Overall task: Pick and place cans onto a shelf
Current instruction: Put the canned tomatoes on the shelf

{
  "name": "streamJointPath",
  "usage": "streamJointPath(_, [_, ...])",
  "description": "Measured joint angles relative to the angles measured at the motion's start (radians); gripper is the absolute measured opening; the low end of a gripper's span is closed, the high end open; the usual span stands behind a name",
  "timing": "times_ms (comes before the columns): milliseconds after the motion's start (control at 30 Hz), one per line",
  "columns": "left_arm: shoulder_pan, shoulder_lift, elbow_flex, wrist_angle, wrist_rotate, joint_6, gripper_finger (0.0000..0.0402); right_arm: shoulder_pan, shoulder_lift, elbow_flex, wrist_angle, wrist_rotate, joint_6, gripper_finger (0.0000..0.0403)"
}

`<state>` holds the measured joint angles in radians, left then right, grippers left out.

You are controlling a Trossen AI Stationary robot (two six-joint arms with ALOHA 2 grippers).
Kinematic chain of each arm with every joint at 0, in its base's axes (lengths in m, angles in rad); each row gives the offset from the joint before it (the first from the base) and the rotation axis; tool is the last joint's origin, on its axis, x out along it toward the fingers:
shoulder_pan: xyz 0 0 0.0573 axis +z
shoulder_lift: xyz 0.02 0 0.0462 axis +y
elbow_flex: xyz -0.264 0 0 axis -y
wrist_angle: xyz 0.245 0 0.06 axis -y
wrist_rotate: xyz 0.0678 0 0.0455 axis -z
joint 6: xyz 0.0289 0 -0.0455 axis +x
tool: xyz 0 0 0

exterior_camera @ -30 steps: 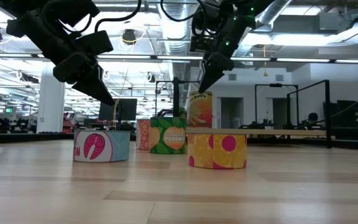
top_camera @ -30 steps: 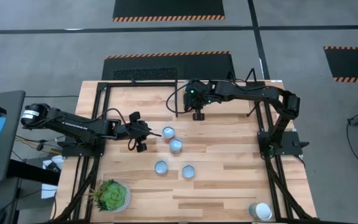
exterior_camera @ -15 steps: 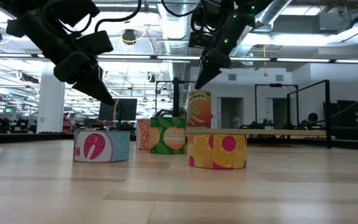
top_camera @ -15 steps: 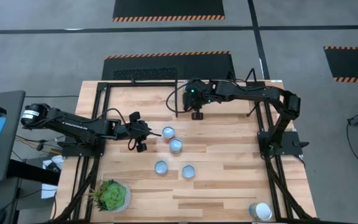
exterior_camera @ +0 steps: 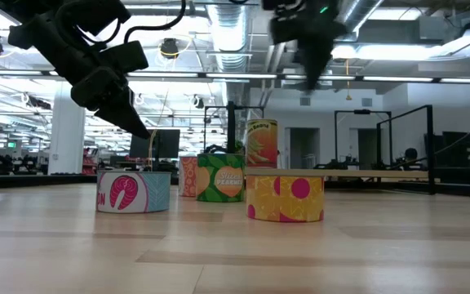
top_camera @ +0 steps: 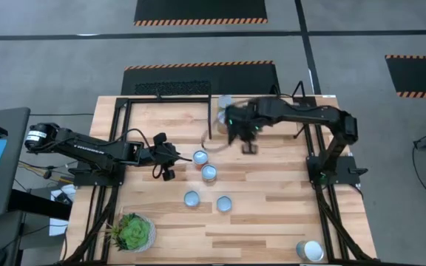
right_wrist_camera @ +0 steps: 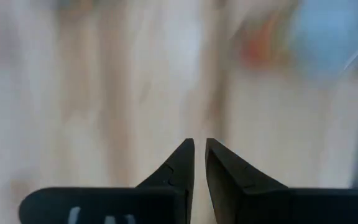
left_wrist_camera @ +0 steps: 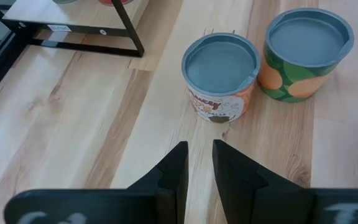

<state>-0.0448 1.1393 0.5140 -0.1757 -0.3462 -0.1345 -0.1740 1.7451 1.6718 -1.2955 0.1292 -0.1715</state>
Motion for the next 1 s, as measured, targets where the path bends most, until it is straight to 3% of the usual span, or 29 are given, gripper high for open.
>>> streamJointPath(100, [0.000,0.000,0.000,0.000,0.000,-0.001,0.0065,0.084,-0.013,0.003,-0.260,-0.002,0.161,0.0064])
streamJointPath(167, [0.000,0.000,0.000,0.000,0.000,-0.001,0.0065,0.152,-0.047,-0.035,-0.279,-0.006,0.250,0.0064])
streamJointPath(300, [0.000,0.000,0.000,0.011,-0.001,-0.001,0.0065,0.294,-0.187,-0.161,-0.199,-0.073,0.417,0.0064])
streamJointPath(533, [0.000,0.000,0.000,0.015,-0.001,0.016,0.0065,0.591,-0.419,-0.415,-0.102,-0.046,1.006,0.0064])
streamJointPath(700, [0.000,0.000,0.000,0.016,-0.001,-0.002,0.0065,0.783,-0.467,-0.459,-0.060,-0.121,1.317,0.0064])
streamJointPath(1000, [0.000,0.000,0.000,0.009,0.000,-0.026,0.0065,1.031,-0.426,-0.462,0.043,-0.159,1.743,0.0064])
